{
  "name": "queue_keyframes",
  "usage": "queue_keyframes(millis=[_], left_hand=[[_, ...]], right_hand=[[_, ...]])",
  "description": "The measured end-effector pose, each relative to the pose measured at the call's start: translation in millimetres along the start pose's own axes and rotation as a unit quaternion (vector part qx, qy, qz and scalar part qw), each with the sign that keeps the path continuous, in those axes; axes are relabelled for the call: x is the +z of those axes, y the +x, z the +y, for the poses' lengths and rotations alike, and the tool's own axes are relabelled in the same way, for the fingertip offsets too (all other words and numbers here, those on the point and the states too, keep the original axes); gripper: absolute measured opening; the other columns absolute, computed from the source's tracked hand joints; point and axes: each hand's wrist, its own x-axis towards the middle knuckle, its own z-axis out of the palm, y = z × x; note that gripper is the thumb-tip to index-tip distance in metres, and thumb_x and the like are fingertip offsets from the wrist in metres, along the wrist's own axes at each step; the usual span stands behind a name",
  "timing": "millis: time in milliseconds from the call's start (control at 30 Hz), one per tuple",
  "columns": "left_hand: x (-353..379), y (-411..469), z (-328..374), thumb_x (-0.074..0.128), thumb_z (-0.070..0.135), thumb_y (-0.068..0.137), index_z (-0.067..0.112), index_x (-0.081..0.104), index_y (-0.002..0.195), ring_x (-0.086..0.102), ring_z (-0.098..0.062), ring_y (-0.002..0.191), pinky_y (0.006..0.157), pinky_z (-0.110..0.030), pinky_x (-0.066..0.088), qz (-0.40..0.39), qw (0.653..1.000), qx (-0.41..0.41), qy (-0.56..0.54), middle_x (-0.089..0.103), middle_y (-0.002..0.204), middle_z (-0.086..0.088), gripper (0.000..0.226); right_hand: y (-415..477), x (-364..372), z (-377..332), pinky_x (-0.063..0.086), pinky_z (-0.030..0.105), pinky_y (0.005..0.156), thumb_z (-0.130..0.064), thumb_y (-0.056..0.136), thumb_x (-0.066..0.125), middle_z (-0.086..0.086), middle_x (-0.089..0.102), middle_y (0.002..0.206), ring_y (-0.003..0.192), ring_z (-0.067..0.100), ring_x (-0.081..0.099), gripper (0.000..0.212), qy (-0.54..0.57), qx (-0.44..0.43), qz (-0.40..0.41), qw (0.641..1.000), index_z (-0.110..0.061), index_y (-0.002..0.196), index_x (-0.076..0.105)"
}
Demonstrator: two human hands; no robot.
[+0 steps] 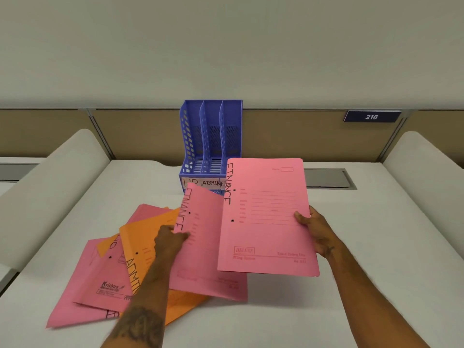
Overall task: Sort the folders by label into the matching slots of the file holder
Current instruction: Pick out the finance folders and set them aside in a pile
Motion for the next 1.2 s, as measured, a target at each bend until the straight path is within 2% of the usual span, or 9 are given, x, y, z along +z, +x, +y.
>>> queue_keyframes(millis=[167,267,333,433,533,633,733,1033,1200], left_hand=[[-87,12,48,0.076,0.019,0.082,0.011,0.062,0.122,0.066,-0.027,0.091,0.083,-0.037,0.053,0.043,0.992,0.109,-0.041,0.069,0.114,-0.017,0.043],[-140,16,66,0.071,0.020,0.084,0.012,0.070,0.109,0.070,-0.036,0.087,0.087,-0.055,0.056,0.052,0.987,0.115,-0.104,0.073,0.102,-0.018,0.027],[-166,15,75,0.068,0.021,0.087,0.012,0.071,0.097,0.072,-0.034,0.077,0.078,-0.054,0.058,0.043,0.981,0.111,-0.154,0.075,0.095,-0.018,0.014],[-185,8,87,0.066,0.024,0.091,0.014,0.069,0.096,0.073,-0.028,0.064,0.063,-0.043,0.059,-0.002,0.976,0.105,-0.191,0.077,0.083,-0.010,0.012],[-173,-2,94,0.062,0.024,0.095,0.013,0.068,0.099,0.073,-0.027,0.067,0.070,-0.044,0.059,-0.060,0.970,0.113,-0.206,0.077,0.081,-0.009,0.013],[-143,-16,96,0.059,0.022,0.097,0.012,0.067,0.103,0.069,-0.033,0.082,0.085,-0.053,0.055,-0.116,0.960,0.116,-0.228,0.074,0.097,-0.017,0.013],[-109,-29,93,0.059,0.020,0.097,0.010,0.065,0.102,0.067,-0.034,0.083,0.089,-0.056,0.053,-0.161,0.952,0.109,-0.237,0.071,0.103,-0.021,0.012],[-54,-36,82,0.057,0.024,0.099,0.011,0.065,0.112,0.073,-0.032,0.085,0.071,-0.043,0.060,-0.227,0.930,0.099,-0.272,0.075,0.103,-0.014,0.020],[-42,-39,84,0.049,0.025,0.103,0.015,0.063,0.108,0.074,-0.023,0.078,0.060,-0.035,0.059,-0.250,0.921,0.101,-0.280,0.076,0.099,-0.009,0.018]], right_hand=[[-1,-3,-6,0.059,0.053,0.080,-0.022,0.096,0.061,0.009,0.072,0.116,0.099,0.035,0.070,0.031,0.015,-0.019,0.007,1.000,-0.020,0.127,0.057],[-3,-4,-7,0.058,0.054,0.080,-0.023,0.097,0.060,0.008,0.072,0.116,0.099,0.036,0.070,0.031,0.018,-0.025,0.011,0.999,-0.021,0.128,0.057],[-5,-2,-7,0.059,0.052,0.077,-0.023,0.097,0.060,0.008,0.072,0.114,0.097,0.034,0.071,0.030,0.020,-0.025,0.012,0.999,-0.022,0.126,0.058],[-8,2,-8,0.060,0.047,0.072,-0.021,0.097,0.060,0.007,0.073,0.112,0.093,0.032,0.073,0.026,0.020,-0.024,0.010,0.999,-0.022,0.123,0.059],[-8,11,-8,0.058,0.054,0.080,-0.020,0.097,0.060,0.009,0.072,0.114,0.098,0.036,0.071,0.028,0.020,-0.020,-0.004,1.000,-0.020,0.125,0.058],[-9,24,-10,0.055,0.059,0.087,-0.018,0.097,0.059,0.011,0.071,0.116,0.102,0.038,0.069,0.030,0.018,-0.022,-0.016,0.999,-0.018,0.127,0.058],[-10,37,-16,0.055,0.057,0.087,-0.017,0.097,0.059,0.012,0.071,0.116,0.103,0.037,0.069,0.030,0.021,-0.026,-0.022,0.999,-0.017,0.127,0.058],[-20,55,-25,0.056,0.058,0.086,-0.023,0.099,0.056,0.013,0.071,0.115,0.102,0.039,0.068,0.028,0.033,-0.041,-0.045,0.998,-0.017,0.127,0.056],[-26,58,-26,0.057,0.056,0.085,-0.029,0.101,0.053,0.012,0.072,0.114,0.099,0.035,0.070,0.027,0.022,-0.056,-0.051,0.997,-0.019,0.126,0.057]])
